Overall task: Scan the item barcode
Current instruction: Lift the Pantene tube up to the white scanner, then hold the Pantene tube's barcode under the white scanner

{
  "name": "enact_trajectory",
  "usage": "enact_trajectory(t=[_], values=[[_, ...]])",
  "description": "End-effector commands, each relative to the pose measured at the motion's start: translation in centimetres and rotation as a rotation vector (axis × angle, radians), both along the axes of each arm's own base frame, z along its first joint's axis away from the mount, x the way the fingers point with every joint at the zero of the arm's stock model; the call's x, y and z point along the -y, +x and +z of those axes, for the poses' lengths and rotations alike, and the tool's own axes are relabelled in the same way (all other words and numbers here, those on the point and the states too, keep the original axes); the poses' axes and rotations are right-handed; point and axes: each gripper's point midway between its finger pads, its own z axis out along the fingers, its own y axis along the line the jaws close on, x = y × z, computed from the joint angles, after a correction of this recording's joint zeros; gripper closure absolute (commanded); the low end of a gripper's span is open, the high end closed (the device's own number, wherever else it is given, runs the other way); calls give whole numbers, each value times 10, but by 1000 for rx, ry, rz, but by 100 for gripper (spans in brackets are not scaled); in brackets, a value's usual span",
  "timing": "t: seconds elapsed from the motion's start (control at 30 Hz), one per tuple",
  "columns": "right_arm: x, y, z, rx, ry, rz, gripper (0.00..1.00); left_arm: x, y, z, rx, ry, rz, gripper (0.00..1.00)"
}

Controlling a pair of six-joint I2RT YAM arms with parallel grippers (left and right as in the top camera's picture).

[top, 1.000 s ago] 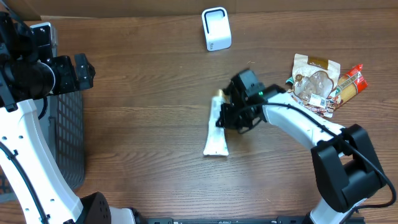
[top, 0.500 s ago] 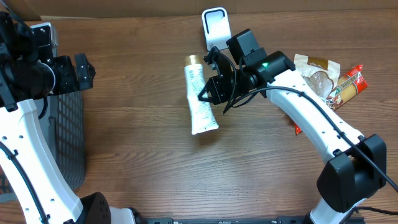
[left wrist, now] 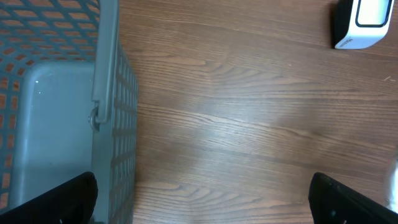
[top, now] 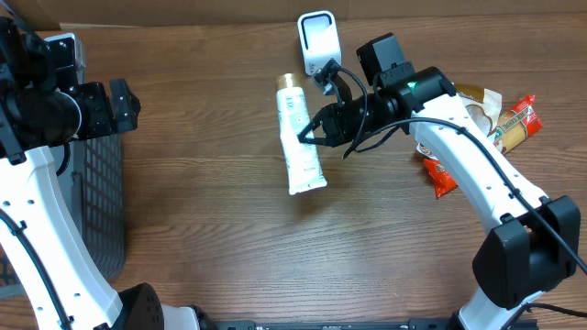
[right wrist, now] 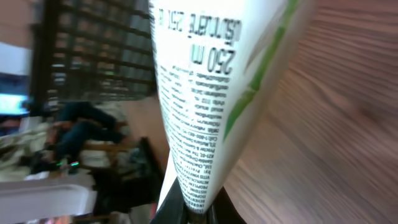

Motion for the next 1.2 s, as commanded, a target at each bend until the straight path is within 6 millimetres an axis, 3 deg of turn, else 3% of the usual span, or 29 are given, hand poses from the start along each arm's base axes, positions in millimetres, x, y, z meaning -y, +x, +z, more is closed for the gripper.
enact_trajectory(t=[0.0, 0.13, 0.27, 0.47, 0.73, 0.97, 1.17], values=[[18, 26, 29, 198, -141, -119, 96, -1, -1, 2, 6, 14, -16, 0], [56, 69, 27, 434, -463, -296, 96, -1, -1, 2, 6, 14, -16, 0], [93, 112, 41, 706, -778, -498, 96, -1, -1, 2, 6, 13, -16, 0], [102, 155, 69, 1044, -1025, -471, 96, -1, -1, 2, 6, 14, -16, 0], [100, 215, 77, 1331, -1217, -381, 96, -1, -1, 2, 6, 13, -16, 0], [88, 261, 51, 1500, -1328, -351, 96, -1, -1, 2, 6, 14, -16, 1], [96, 286, 0, 1495, -1365, -358, 96, -1, -1, 2, 6, 13, -16, 1]])
